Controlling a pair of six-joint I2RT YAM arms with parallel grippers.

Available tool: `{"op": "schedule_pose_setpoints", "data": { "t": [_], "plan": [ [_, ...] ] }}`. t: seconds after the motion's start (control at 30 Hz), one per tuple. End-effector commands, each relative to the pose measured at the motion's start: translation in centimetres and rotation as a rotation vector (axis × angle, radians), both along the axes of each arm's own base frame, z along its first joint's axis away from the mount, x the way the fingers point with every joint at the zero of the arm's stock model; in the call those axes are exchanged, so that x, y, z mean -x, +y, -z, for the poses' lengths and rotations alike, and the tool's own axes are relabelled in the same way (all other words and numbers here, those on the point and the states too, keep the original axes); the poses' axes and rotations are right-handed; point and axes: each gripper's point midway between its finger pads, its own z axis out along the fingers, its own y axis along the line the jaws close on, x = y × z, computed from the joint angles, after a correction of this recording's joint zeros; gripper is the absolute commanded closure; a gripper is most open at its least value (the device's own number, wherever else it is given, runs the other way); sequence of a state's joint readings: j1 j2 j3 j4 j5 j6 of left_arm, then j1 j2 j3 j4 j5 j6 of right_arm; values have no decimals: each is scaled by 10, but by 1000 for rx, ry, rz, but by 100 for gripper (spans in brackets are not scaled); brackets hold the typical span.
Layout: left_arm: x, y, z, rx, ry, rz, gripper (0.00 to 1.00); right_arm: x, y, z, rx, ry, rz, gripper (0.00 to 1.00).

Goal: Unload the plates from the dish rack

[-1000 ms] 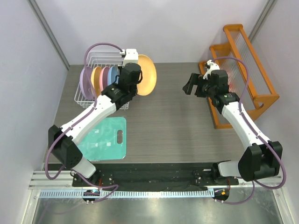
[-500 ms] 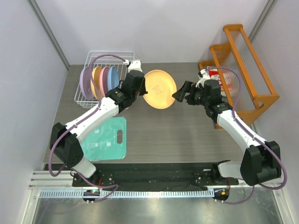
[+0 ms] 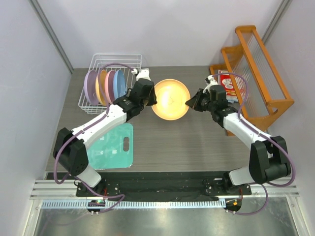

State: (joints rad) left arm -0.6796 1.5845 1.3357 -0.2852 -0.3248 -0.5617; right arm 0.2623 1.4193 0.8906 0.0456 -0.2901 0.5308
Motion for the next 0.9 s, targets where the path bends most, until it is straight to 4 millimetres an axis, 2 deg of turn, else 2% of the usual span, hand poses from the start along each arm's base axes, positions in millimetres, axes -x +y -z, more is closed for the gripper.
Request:
{"op": "schedule_pose_setpoints", "data": {
  "t": [0.0,0.03,0.07,0.27,0.4,0.57,0.7,0.8,0.83,0.87],
  "plan": [
    [-4,3,-47,67,-132,-32,50,1,-16,-14,78,-64,61,99],
    [-5,11,-45,44,-136,-59,39,5,-25,-11,109,-42,96,99],
    [-5,17,-48,12,-151,-66,1,9,-30,-8,125,-30,115,99],
    [-9,68,-58,-181,-226,-199,0,35,-56,28,223,119,190,99],
    [-14,101,-65,-254,-253,-277,1,47,-64,57,260,206,209,99],
    [-23,142,-57,-321,-234,-365,1,59,-67,89,292,300,204,99],
    [-28,162,-48,-326,-231,-408,1,58,-81,105,361,327,253,99],
    [-35,171,-41,-339,-224,-428,0,55,-86,112,391,339,271,92],
    [-36,174,-40,-341,-221,-434,2,54,-88,114,400,346,277,70],
    [-39,174,-36,-346,-216,-432,3,53,-88,114,402,347,277,59]
  ]
}}
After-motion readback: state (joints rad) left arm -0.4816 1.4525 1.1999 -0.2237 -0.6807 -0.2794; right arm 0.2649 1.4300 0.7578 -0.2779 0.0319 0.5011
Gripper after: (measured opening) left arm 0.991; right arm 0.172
